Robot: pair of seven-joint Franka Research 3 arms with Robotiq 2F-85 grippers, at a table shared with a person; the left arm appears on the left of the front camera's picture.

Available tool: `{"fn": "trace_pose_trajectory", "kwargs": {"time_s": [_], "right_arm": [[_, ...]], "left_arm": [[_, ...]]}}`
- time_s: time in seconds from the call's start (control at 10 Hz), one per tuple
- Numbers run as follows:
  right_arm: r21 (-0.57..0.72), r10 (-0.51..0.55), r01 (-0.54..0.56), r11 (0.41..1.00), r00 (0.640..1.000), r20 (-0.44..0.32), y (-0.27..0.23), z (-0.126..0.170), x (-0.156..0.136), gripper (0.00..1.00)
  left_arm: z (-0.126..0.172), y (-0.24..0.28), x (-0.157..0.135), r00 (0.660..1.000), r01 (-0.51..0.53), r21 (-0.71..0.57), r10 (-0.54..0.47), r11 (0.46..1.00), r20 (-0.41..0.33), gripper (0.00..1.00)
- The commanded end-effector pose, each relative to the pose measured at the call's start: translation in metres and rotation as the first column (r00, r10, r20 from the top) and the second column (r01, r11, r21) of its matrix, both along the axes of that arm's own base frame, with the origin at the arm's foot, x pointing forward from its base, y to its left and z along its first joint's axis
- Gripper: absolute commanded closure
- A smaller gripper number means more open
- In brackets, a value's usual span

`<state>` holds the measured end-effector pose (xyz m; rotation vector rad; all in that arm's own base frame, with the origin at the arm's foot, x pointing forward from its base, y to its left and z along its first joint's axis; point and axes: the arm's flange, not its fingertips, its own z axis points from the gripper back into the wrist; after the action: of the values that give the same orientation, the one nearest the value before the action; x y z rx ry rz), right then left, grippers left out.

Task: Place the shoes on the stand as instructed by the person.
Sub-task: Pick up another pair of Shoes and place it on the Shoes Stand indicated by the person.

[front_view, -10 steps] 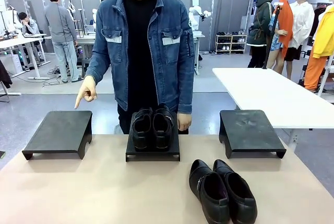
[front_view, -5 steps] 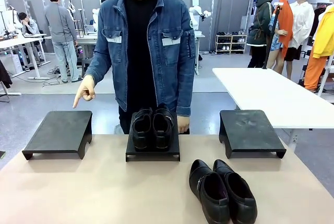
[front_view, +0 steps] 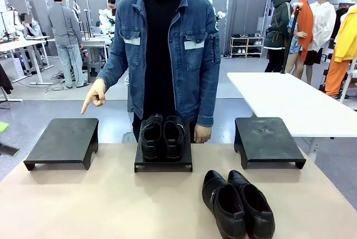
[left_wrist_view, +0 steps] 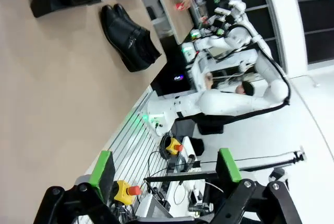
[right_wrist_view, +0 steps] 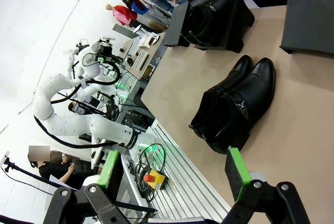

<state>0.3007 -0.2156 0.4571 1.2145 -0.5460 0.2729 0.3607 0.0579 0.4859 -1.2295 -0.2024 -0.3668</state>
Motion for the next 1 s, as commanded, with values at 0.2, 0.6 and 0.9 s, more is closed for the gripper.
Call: {"fn": "trace_pose_trajectory", "kwargs": {"time_s": [0.2, 0.6, 0.9], "right_arm": [[0.006, 0.001, -0.001, 1.0, 1.0, 0.024, -0.001, 0.001, 0.001, 0.0], [0.006, 0.001, -0.001, 1.0, 1.0, 0.024, -0.001, 0.001, 0.001, 0.0], [0.006, 0.001, -0.001, 1.0, 1.0, 0.024, -0.001, 0.001, 0.001, 0.0]], "left_arm": [[0.086, -0.159, 0.0, 0.995, -0.004, 0.296, 0.034, 0.955, -0.096, 0.0], [0.125, -0.318, -0.007, 0.99, -0.083, 0.595, 0.134, 0.799, -0.042, 0.0], [0.129, -0.42, -0.005, 0.975, -0.153, 0.688, 0.22, 0.71, -0.01, 0.0]]}}
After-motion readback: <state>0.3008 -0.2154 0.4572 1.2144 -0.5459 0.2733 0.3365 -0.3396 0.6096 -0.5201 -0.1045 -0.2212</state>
